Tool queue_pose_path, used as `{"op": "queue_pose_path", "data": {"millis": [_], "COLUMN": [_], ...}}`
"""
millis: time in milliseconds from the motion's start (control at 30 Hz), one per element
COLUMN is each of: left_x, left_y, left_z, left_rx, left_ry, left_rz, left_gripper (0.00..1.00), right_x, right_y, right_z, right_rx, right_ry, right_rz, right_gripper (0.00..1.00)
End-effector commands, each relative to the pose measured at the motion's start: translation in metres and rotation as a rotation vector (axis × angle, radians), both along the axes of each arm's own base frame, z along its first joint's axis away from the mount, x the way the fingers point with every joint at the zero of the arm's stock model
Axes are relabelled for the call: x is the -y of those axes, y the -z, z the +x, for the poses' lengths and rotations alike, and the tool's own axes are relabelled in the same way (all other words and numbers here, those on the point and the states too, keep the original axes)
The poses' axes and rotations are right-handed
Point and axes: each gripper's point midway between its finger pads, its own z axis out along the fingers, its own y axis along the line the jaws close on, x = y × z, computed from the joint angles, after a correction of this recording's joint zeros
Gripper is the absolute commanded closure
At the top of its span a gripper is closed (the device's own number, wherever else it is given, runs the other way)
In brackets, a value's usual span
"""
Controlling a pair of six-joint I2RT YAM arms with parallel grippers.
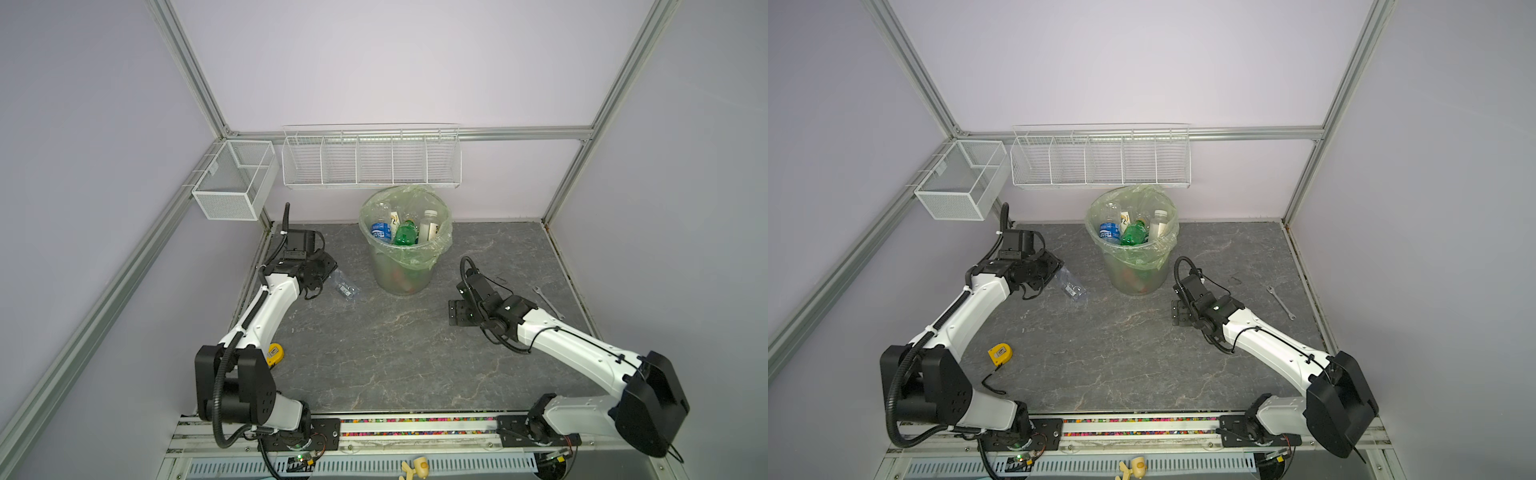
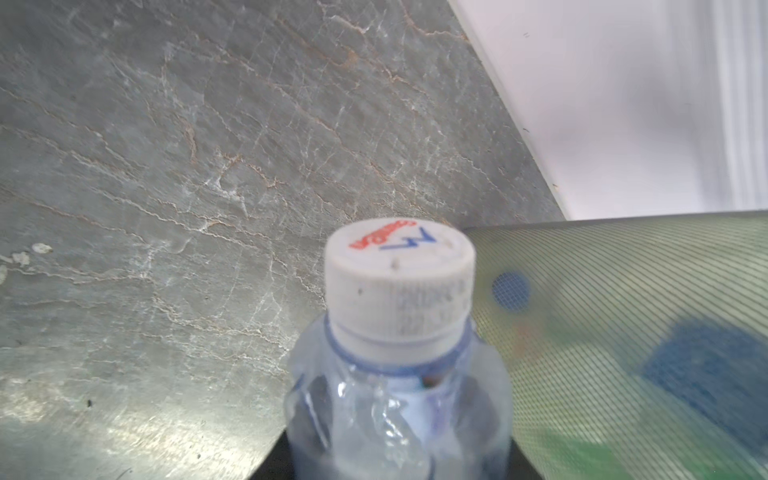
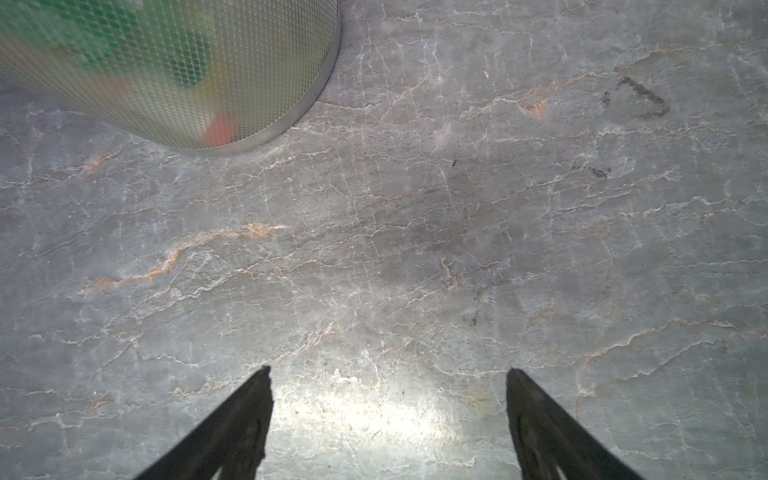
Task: Throw the plastic bottles in the bin
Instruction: 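Lift the clear bottle with the left gripper and carry it over the bin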
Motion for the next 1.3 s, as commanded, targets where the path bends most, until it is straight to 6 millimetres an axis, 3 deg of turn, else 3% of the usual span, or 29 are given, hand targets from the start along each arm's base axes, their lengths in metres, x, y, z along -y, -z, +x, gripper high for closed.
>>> {"op": "queue_pose_path", "data": {"millis": [0, 233, 367, 467, 600, 800, 1033, 1267], "left_x": [0.002, 0.027, 0.041, 0.042, 0.052, 0.061, 0.065, 0.089], "left_y": [-0.021, -0.089, -0.137, -0.155, -0.16, -0.148, -0.133, -0.172], "left_z": [-0.01, -0.013, -0.017, -0.02, -0.024, -0.039, -0.047, -0.038], "left_rx": [0.085, 0.256, 0.386, 0.428, 0.458, 0.521, 0.467, 0.535], "left_ry": [0.08, 0.203, 0.269, 0.267, 0.315, 0.375, 0.39, 0.42], "left_rz": [0.034, -0.064, -0.012, -0.019, -0.063, -0.114, -0.12, -0.051], "left_gripper": [0.55, 0.55, 0.53, 0.52, 0.52, 0.52, 0.52, 0.52], "right_x": [-0.002, -0.004, 0.002, 0.007, 0.013, 0.02, 0.036, 0.052], "right_y": [-0.004, 0.002, -0.005, -0.013, -0.02, -0.022, -0.032, -0.046], "right_z": [0.011, 0.01, 0.009, 0.009, 0.008, 0.001, -0.004, -0.004], "right_rx": [0.016, -0.004, 0.017, 0.038, 0.057, 0.063, 0.113, 0.161], "right_ry": [0.018, 0.016, 0.019, 0.024, 0.027, 0.03, 0.038, 0.058], "right_rz": [0.017, 0.024, 0.009, -0.001, 0.003, 0.001, -0.042, -0.079], "right_gripper": [0.11, 0.11, 0.11, 0.11, 0.11, 0.11, 0.11, 0.11]}}
